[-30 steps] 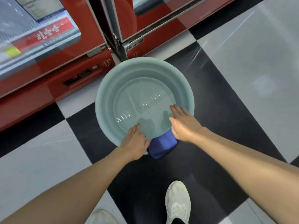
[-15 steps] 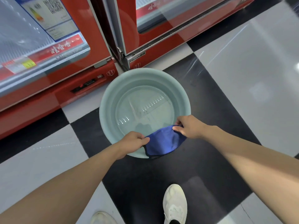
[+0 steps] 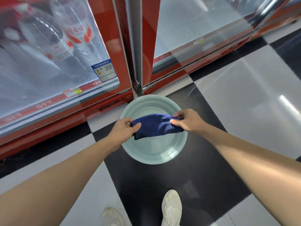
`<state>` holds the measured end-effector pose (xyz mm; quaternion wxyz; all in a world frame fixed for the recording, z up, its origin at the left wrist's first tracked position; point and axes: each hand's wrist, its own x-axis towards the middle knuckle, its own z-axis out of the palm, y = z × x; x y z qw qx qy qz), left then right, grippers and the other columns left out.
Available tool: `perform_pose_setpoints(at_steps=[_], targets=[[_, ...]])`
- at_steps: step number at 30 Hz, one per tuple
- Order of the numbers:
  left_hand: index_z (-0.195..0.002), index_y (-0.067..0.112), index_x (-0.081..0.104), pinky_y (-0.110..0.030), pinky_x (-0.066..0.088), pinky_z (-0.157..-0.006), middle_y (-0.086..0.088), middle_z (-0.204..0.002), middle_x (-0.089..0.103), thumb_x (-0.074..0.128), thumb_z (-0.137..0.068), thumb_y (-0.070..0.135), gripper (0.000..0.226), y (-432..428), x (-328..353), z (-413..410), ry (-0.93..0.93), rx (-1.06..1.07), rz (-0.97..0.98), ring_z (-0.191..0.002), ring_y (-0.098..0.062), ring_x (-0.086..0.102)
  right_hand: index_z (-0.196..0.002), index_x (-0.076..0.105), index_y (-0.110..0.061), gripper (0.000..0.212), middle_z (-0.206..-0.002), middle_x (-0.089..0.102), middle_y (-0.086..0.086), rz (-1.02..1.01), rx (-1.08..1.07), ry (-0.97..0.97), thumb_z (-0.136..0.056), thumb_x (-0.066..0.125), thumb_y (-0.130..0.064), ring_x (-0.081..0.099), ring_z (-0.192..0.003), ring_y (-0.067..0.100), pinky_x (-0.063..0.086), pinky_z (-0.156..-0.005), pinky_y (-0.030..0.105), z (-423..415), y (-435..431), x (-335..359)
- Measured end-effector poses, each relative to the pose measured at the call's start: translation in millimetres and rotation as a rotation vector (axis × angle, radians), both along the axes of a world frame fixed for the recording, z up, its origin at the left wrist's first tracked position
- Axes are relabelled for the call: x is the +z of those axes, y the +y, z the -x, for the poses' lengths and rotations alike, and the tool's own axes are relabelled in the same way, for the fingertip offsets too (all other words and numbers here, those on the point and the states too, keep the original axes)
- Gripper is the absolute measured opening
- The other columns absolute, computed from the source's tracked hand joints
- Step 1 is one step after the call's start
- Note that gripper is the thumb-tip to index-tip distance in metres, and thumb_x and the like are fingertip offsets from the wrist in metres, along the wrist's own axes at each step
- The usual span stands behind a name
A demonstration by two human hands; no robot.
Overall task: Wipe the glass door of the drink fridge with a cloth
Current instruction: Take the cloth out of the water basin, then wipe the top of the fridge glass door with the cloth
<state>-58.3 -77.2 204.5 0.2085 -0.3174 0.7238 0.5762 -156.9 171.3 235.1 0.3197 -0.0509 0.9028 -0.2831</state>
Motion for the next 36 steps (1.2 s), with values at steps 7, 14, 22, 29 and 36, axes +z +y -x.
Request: perform_pose_setpoints(at_steps=[7,14,22,29,36], targets=[[-0.095,0.016,0.068,-0.041,0.060,-0.081,-0.008,-0.092,0.076,0.075,-0.092,0.023,0.010,-27,110,10,0.154,0.097,0.114,-0.085,-0.024,0.072,-0.085,0.074,-0.020,0.012,-0.088,0.075,0.000,0.058,0.029,0.098,-0.091,0.072,-0.031,0.066,-0.086,0.016,0.046,-0.069,0.026,12,-37,105],[-0.105,0.010,0.068,-0.028,0.058,-0.077,-0.006,-0.096,0.075,0.077,-0.089,0.015,0.019,-62,227,14,0.189,0.085,0.039,-0.088,-0.020,0.071,-0.078,0.071,-0.029,0.017,-0.078,0.073,-0.010,0.223,0.043,0.182,-0.076,0.071,-0.046,0.069,-0.080,0.014,0.058,-0.080,0.042,19,-76,222],[-0.101,0.015,0.073,-0.037,0.061,-0.083,-0.002,-0.096,0.080,0.077,-0.088,0.012,0.014,-98,367,7,0.292,0.240,-0.079,-0.093,-0.021,0.076,-0.091,0.075,-0.024,0.007,-0.082,0.075,-0.004,0.321,0.081,0.260,-0.089,0.077,-0.031,0.064,-0.073,0.008,0.049,-0.065,0.024,26,-98,353],[-0.101,0.008,0.074,-0.030,0.056,-0.070,-0.003,-0.091,0.079,0.078,-0.085,0.007,0.016,-123,496,-1,0.434,0.271,0.013,-0.087,-0.022,0.073,-0.093,0.075,-0.022,0.005,-0.083,0.074,-0.005,0.407,0.100,0.416,-0.090,0.077,-0.025,0.068,-0.078,0.008,0.050,-0.063,0.016,25,-121,467],[-0.096,0.004,0.072,-0.035,0.057,-0.070,-0.010,-0.090,0.077,0.086,-0.075,0.005,0.025,-135,618,-3,0.598,0.357,0.122,-0.082,-0.021,0.072,-0.098,0.077,-0.019,0.010,-0.088,0.074,-0.006,0.473,0.184,0.621,-0.091,0.076,-0.027,0.068,-0.083,0.009,0.055,-0.075,0.024,30,-138,581]])
